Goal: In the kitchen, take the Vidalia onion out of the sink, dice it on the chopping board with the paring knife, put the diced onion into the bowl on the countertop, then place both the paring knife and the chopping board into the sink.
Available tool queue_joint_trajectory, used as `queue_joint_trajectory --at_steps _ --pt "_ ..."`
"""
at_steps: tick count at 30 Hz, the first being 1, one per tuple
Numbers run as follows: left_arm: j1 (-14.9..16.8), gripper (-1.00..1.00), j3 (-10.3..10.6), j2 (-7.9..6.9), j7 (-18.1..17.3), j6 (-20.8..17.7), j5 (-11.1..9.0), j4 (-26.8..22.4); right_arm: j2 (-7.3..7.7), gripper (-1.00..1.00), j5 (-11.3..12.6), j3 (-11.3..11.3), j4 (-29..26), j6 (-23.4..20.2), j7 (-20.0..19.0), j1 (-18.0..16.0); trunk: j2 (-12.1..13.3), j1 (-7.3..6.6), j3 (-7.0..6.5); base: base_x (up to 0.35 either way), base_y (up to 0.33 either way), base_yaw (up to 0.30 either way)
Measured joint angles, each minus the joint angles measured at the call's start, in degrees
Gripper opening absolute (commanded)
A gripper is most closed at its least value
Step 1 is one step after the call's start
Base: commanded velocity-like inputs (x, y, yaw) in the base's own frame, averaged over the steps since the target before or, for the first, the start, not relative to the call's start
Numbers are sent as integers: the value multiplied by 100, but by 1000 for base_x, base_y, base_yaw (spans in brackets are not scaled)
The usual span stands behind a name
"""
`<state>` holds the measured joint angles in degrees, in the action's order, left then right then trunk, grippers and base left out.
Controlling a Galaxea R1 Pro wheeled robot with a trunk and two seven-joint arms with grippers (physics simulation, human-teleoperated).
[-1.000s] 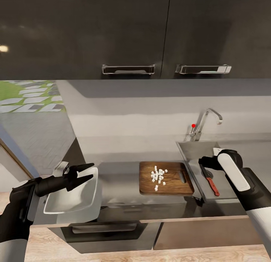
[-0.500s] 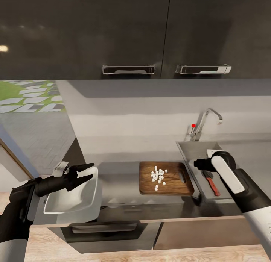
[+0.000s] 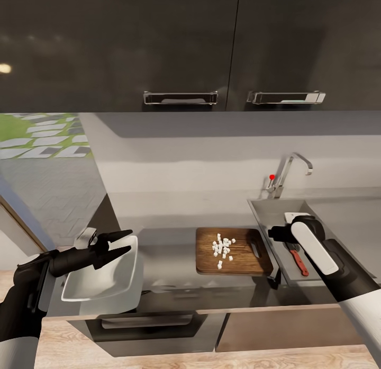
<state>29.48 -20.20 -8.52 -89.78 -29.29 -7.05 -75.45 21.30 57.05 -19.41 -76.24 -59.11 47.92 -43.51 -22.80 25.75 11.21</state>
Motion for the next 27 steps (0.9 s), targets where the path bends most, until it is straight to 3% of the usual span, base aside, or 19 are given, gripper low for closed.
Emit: queue_joint_trajectory --at_steps 16,27 --pt "0 100 0 0 0 1 0 5 -17 100 1 -18 0 1 0 0 0 0 28 0 0 0" --pt "0 100 0 8 0 1 0 13 -177 100 3 -159 -2 1 0 0 0 0 71 0 0 0"
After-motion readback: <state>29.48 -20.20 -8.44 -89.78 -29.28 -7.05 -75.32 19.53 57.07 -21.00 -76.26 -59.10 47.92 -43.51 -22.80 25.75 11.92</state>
